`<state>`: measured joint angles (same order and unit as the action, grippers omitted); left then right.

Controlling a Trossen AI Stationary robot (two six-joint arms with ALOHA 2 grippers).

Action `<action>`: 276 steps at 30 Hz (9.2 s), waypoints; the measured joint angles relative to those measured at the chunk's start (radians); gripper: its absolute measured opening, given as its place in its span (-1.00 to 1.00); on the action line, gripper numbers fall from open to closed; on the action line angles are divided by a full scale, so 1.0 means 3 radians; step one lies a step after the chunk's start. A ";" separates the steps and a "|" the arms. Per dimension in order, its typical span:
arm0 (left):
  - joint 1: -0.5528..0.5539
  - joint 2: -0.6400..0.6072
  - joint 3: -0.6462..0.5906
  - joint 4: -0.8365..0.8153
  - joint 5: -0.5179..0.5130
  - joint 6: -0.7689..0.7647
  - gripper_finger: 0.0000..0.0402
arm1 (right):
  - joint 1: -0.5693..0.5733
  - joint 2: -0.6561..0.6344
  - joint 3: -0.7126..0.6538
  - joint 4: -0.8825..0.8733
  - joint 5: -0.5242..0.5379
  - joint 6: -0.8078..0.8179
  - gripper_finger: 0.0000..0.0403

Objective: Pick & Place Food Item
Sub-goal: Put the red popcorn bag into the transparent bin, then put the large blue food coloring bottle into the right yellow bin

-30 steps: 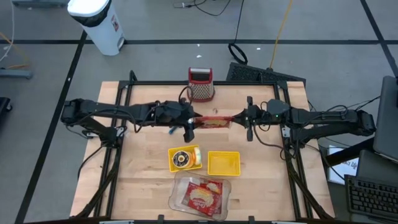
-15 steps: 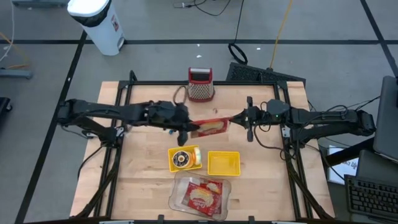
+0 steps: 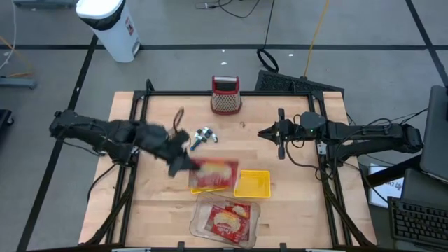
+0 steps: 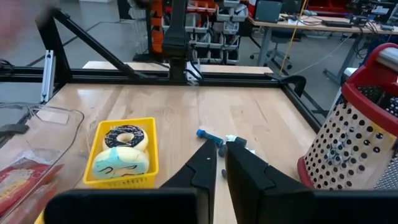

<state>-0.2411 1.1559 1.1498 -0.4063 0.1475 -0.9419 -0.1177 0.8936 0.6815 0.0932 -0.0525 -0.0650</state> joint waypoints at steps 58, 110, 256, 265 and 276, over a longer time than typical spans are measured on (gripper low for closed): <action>-0.0892 0.1903 -0.0001 0.0724 -0.0303 -0.1024 0.23 | 0.0006 0.0001 -0.0003 0.0189 -0.0005 0.0179 -0.90; -0.0474 0.0895 -0.0001 0.0418 -0.0394 0.0008 0.61 | 0.0006 0.0001 -0.0004 0.0078 -0.0005 0.0089 -0.90; 0.0709 0.1625 -0.1645 0.1530 -0.0237 0.1928 0.12 | -0.0278 0.0518 -0.1582 0.3166 0.0350 -0.0086 0.00; 0.0758 0.1643 -0.1651 0.1707 -0.0527 0.2026 0.12 | -0.0278 0.0518 -0.1582 0.3165 0.0349 -0.0092 0.00; 0.0834 0.1638 -0.1651 0.1596 -0.0611 0.2026 -0.30 | -0.0278 0.0518 -0.1582 0.3164 0.0349 -0.0089 0.00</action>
<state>0.0090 1.6474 0.6544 0.0725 -0.0357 -0.3342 -0.2012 1.0489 0.2070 1.0424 0.0521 -0.0917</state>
